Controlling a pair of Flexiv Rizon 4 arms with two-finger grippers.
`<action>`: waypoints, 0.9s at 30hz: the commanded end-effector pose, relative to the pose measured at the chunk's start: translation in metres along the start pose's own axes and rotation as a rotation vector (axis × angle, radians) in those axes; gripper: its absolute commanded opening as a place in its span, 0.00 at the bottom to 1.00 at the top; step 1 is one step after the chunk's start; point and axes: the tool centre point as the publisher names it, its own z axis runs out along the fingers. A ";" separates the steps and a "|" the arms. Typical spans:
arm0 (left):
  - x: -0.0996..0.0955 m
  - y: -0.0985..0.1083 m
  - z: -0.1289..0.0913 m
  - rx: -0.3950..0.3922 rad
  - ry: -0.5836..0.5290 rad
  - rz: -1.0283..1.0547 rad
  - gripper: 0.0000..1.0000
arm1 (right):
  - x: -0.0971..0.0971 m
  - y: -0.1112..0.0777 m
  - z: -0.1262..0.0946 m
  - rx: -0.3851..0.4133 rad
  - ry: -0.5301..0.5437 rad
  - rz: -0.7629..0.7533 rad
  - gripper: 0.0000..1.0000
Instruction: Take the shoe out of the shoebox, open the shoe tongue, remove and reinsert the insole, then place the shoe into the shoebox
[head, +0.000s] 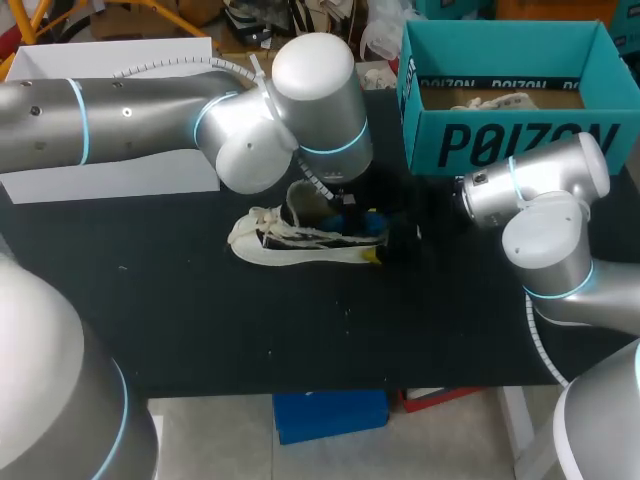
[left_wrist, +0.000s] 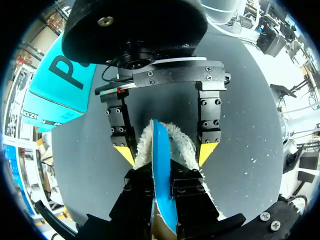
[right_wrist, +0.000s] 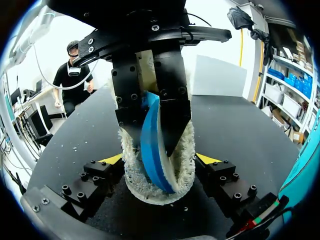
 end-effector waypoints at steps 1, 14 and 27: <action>0.006 0.005 -0.013 0.008 -0.006 -0.003 0.00 | 0.000 -0.002 0.001 0.001 0.000 0.000 0.00; 0.031 0.002 -0.093 0.192 -0.037 -0.048 0.00 | 0.000 -0.002 0.001 0.001 0.000 0.000 0.00; 0.038 -0.053 -0.187 0.520 0.042 -0.083 0.00 | 0.000 -0.002 0.001 0.001 0.000 0.000 0.00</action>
